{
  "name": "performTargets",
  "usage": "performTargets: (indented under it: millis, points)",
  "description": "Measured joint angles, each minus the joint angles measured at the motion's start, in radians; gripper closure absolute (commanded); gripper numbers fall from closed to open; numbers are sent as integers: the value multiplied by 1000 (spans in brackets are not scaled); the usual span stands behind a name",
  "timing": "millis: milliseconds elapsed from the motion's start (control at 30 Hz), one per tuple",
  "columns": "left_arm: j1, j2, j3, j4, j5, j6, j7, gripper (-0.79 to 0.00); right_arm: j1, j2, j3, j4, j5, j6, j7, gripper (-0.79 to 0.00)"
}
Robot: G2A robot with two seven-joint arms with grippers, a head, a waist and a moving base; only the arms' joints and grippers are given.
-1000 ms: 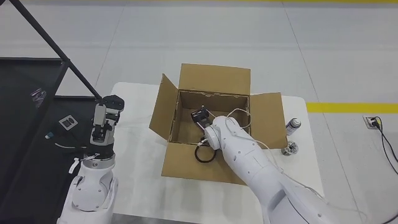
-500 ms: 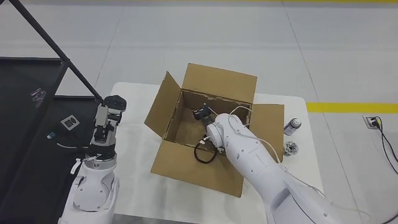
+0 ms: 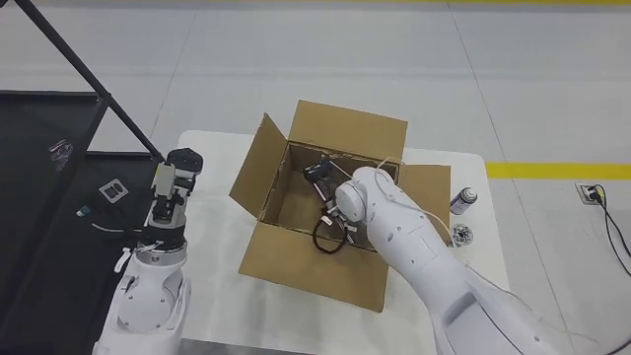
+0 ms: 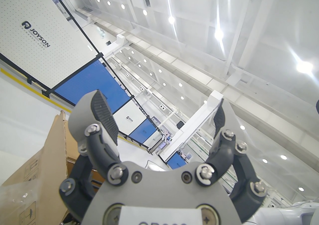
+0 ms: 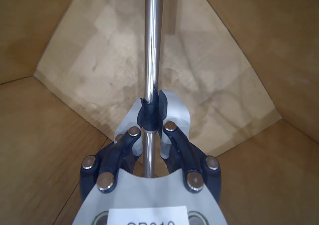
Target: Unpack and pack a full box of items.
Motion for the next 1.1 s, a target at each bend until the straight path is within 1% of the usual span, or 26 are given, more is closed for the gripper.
performTargets:
  millis: [167,267,367,400,467,500,600,633,700,800,900,1000,1100]
  points:
    - [-15,-1,18,5,7,6,-3,-785,-39,59,58,-103,-12,-79,6,0]
    - [-23,-2,31,5,15,8,-2,-785,-95,106,105,-230,-43,-98,38,0]
    - [-30,-3,45,5,23,9,1,-785,-197,165,183,-434,-85,-100,87,0]
    - [-32,-3,51,6,27,9,3,-785,-252,191,224,-539,-110,-95,113,0]
    - [-35,-4,60,5,33,9,5,-785,-351,229,294,-721,-154,-89,159,0]
    - [-37,-5,68,4,38,9,6,-785,-425,251,341,-850,-181,-87,191,0]
    - [-42,-7,87,1,52,12,13,-785,-600,290,448,-1148,-231,-89,241,0]
    - [-44,-8,92,2,56,13,17,-785,-643,297,474,-1220,-239,-93,238,0]
    - [-48,-10,106,6,67,16,25,-785,-726,309,529,-1360,-260,-83,195,0]
    - [-51,-13,127,9,85,17,38,-785,-817,318,581,-1499,-291,-68,73,0]
    - [-51,-16,144,7,103,20,54,-785,-879,323,616,-1568,-311,-47,-44,0]
    - [-45,-19,160,1,122,24,69,-785,-929,328,655,-1619,-301,-39,-130,0]
    - [-40,-21,175,-2,138,29,81,-785,-989,335,717,-1681,-286,-25,-168,0]
